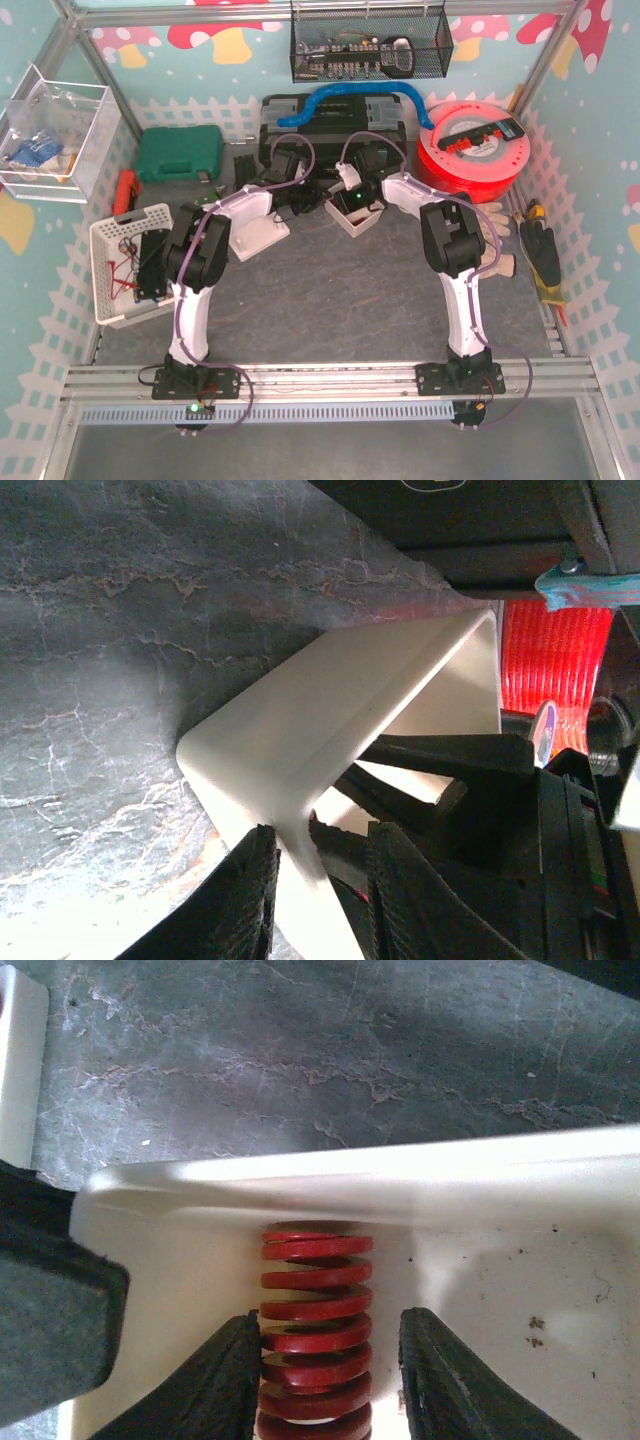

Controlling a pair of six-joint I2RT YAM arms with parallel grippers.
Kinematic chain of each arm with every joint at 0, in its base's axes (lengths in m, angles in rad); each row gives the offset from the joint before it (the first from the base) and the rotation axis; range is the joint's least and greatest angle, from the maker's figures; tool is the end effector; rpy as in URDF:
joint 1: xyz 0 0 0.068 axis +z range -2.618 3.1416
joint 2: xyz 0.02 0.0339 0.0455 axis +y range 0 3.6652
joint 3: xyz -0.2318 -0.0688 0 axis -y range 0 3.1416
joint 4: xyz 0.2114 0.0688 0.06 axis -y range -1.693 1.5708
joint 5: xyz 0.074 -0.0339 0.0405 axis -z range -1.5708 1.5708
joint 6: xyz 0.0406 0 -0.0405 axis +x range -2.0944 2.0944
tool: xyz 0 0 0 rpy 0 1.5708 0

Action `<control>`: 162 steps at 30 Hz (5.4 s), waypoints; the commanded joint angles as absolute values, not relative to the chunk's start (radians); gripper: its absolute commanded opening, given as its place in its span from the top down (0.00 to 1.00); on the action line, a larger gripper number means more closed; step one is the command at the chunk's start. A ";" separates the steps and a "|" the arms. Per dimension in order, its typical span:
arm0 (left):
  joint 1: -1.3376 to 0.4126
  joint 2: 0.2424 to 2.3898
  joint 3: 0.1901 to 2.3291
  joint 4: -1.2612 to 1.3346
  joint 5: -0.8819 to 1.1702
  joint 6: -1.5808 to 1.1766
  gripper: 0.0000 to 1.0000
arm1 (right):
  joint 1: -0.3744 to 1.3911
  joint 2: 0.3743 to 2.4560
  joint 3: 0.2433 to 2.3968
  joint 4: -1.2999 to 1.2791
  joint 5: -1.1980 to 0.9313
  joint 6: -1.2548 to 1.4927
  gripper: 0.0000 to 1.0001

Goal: Install the large spring

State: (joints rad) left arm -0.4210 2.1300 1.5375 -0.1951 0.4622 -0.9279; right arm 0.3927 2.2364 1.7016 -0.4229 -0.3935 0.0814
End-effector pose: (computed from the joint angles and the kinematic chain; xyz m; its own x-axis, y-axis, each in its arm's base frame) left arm 0.3848 -0.1921 0.1635 -0.9103 -0.3773 -0.1701 -0.1262 0.6445 -0.7541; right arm 0.4003 0.1827 0.1485 -0.7984 -0.2494 -0.5480 -0.4940 0.7917 0.3593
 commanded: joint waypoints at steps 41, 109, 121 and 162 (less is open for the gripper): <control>-0.242 1.757 1.408 -0.292 0.624 -0.647 0.39 | 0.472 1.817 1.457 -0.103 -0.411 -0.191 1.00; -0.413 1.622 1.229 -0.414 -0.056 -0.368 1.00 | 0.595 1.597 1.194 0.045 0.035 0.057 0.01; -0.413 1.698 1.251 -0.432 -0.003 -0.361 1.00 | 0.592 1.604 1.190 0.052 0.038 0.074 0.02; -0.413 1.758 1.276 -0.495 -0.032 -0.336 0.96 | 0.575 1.635 1.218 0.036 -0.003 0.058 0.02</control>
